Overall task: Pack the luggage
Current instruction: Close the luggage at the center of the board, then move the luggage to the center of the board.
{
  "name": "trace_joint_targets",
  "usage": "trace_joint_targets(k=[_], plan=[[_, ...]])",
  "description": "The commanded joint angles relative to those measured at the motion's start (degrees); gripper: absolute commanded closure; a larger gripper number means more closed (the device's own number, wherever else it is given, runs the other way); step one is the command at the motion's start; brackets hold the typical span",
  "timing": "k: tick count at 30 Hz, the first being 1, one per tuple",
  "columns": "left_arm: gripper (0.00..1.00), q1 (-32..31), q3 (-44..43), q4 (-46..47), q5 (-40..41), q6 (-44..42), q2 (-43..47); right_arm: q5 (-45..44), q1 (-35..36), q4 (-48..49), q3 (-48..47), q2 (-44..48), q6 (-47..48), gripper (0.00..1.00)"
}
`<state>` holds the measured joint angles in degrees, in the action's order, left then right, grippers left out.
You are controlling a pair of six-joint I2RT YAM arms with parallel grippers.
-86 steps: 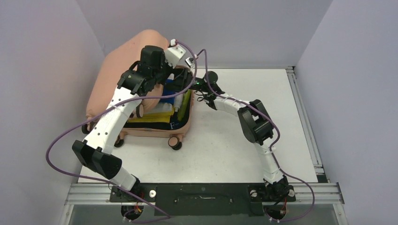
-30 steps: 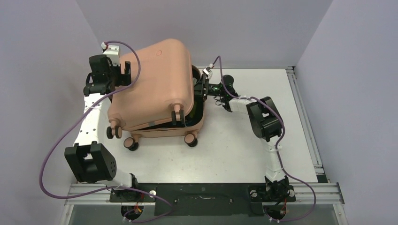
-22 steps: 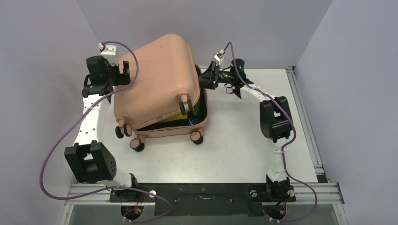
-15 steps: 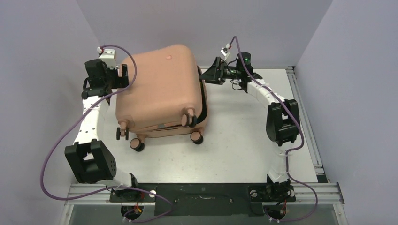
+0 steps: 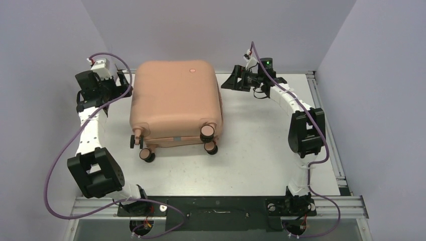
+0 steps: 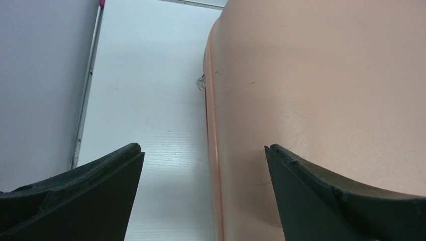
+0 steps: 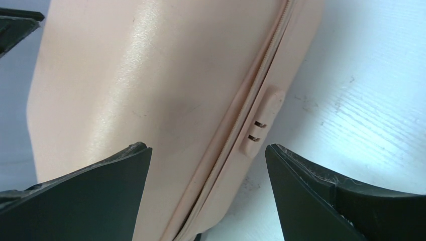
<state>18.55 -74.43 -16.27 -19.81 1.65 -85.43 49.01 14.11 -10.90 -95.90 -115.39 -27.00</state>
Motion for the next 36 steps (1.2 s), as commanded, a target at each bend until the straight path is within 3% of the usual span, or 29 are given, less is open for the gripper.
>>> trace_joint_targets(k=[1,8,19,24,30,36], plan=[[0.04,1.6,1.3,2.8,-3.3,3.3,-0.7,-3.2,0.3,0.1,-1.6,0.7,3.6,0.13],[0.04,1.6,3.6,6.1,-10.8,7.1,-4.9,7.7,0.9,13.4,1.0,-2.1,-10.5,0.12],[0.04,1.4,7.3,10.9,-14.7,10.0,-5.9,11.2,4.7,22.1,2.7,-6.0,-19.1,0.1],[0.04,0.3,8.1,10.6,-14.6,10.0,-7.6,12.2,7.0,21.8,-0.1,-7.9,-20.1,0.09],[0.04,-0.9,9.6,12.1,-14.6,10.1,-8.0,5.1,7.0,7.9,-2.1,-9.4,-11.9,0.08],[0.04,-0.9,10.7,13.3,-14.1,10.0,-7.5,6.0,6.5,9.6,2.3,-9.6,-12.9,0.09]])
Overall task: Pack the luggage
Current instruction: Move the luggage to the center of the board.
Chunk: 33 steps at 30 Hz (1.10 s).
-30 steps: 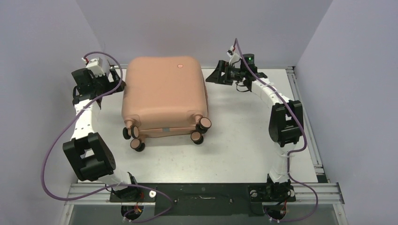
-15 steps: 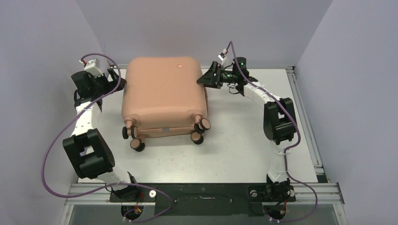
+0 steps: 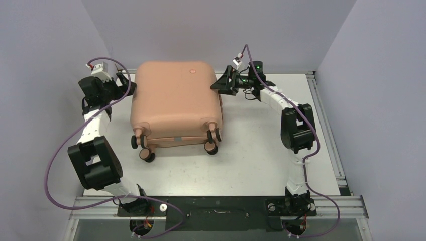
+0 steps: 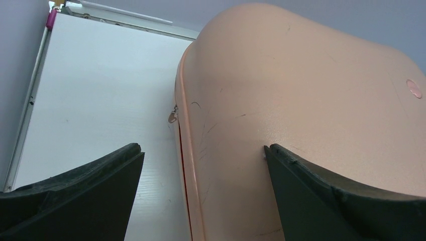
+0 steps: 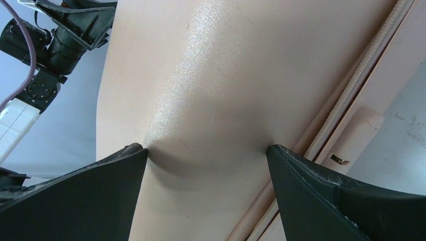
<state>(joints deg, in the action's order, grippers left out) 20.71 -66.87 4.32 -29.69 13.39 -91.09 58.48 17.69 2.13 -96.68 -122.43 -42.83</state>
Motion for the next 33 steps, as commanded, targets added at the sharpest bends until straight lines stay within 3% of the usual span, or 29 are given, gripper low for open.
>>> trace_joint_targets(k=[1,21,32,33], plan=[[0.04,-3.1,3.2,-7.3,-4.2,-1.8,-1.8,-3.0,3.1,-3.1,3.2,-2.4,2.8,0.09],[0.04,-3.8,5.9,-5.3,-5.3,-0.2,-2.3,3.3,1.8,13.8,14.5,3.4,-7.8,0.06],[0.04,-5.1,6.7,-5.4,-4.9,-0.3,-3.2,0.5,0.8,9.6,16.7,3.3,-4.2,0.0],[0.04,-5.1,6.7,-5.3,-4.9,-0.3,-3.3,0.4,0.8,9.7,16.8,3.6,-4.0,0.04]])
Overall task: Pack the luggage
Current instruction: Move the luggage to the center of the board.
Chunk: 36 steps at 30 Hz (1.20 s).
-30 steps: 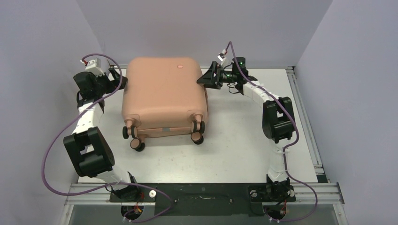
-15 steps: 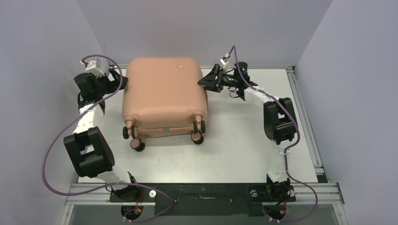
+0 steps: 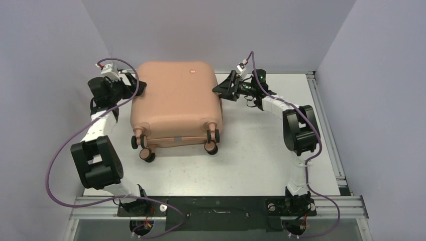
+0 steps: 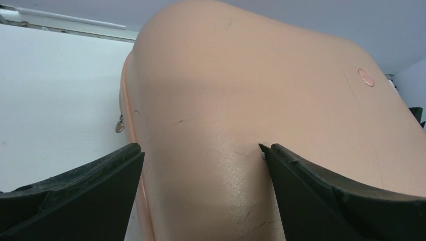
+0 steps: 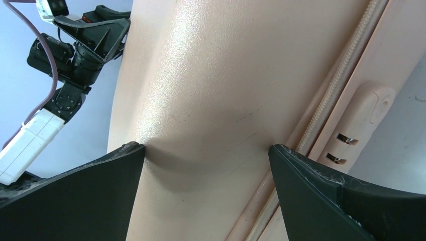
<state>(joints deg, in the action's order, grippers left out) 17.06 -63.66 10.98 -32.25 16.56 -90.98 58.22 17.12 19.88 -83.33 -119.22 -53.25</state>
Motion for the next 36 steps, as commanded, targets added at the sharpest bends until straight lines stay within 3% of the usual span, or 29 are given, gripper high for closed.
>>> trace_joint_targets(k=[1,10,16,18,24,30,36], plan=[[0.04,-1.4,3.4,-11.9,-2.3,-3.5,-3.5,0.5,1.3,-8.2,3.4,0.7,6.6,0.06],[0.04,-3.1,3.5,-14.2,2.0,-6.1,-5.0,-1.3,1.4,-10.2,4.7,2.1,7.3,0.1],[0.01,-4.6,4.3,-14.6,0.0,-4.7,-7.9,5.2,0.1,9.8,9.7,3.6,-4.7,0.1],[0.0,-6.0,5.3,-15.0,-0.9,-3.4,-8.3,6.2,-1.5,11.0,9.4,5.7,-3.7,0.1],[0.01,-15.5,9.1,-18.7,-1.7,-5.6,-3.5,0.9,-7.3,-17.2,4.3,15.5,23.3,0.1],[0.01,-26.5,12.0,-21.6,-3.8,-8.0,0.7,1.8,-12.3,-23.4,6.4,21.6,31.1,0.1],[0.04,-30.2,11.3,-26.0,-4.5,-10.2,0.9,-3.4,-11.2,-44.0,3.1,27.6,53.3,0.1]])
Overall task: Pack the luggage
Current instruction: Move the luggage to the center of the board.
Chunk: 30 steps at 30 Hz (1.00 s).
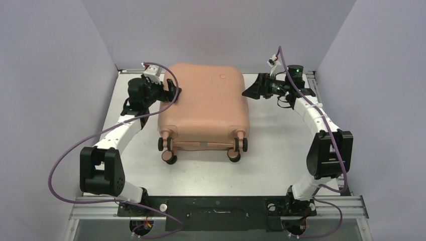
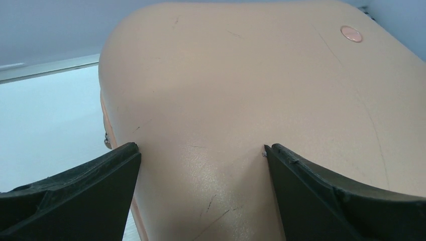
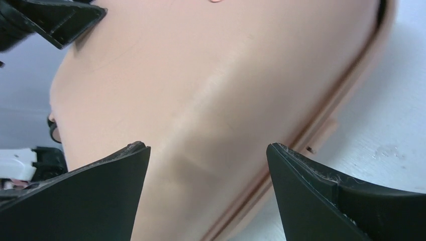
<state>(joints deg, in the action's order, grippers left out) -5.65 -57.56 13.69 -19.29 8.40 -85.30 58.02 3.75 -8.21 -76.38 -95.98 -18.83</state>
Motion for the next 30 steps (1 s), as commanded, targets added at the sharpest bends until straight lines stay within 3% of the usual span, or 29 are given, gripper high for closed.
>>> trace_joint_targets(k=[1,7,11,17,24,30], plan=[[0.04,-7.8,5.1,-29.5,-17.8,-2.3,-4.8,-5.1,2.8,-19.3,-4.0,5.6,22.8,0.1],[0.04,-9.1,3.7,-32.6,-19.0,-3.3,-3.5,-18.7,10.2,-28.3,1.5,16.3,34.9,0.1],[0.04,-5.0,-1.3,-32.8,-19.1,-2.1,-3.0,-24.3,14.7,-29.3,5.6,25.9,38.0,0.1],[0.04,4.3,-9.6,-28.7,-20.3,1.6,-4.3,-22.6,20.0,-39.2,4.3,34.7,49.0,0.1],[0.04,8.2,-13.2,-28.0,-18.2,1.4,-7.4,-6.1,25.5,-51.5,2.9,32.9,57.7,0.05],[0.04,10.8,-16.1,-29.1,-17.4,1.3,-9.7,-11.4,34.3,-49.7,4.8,29.1,56.3,0.02]])
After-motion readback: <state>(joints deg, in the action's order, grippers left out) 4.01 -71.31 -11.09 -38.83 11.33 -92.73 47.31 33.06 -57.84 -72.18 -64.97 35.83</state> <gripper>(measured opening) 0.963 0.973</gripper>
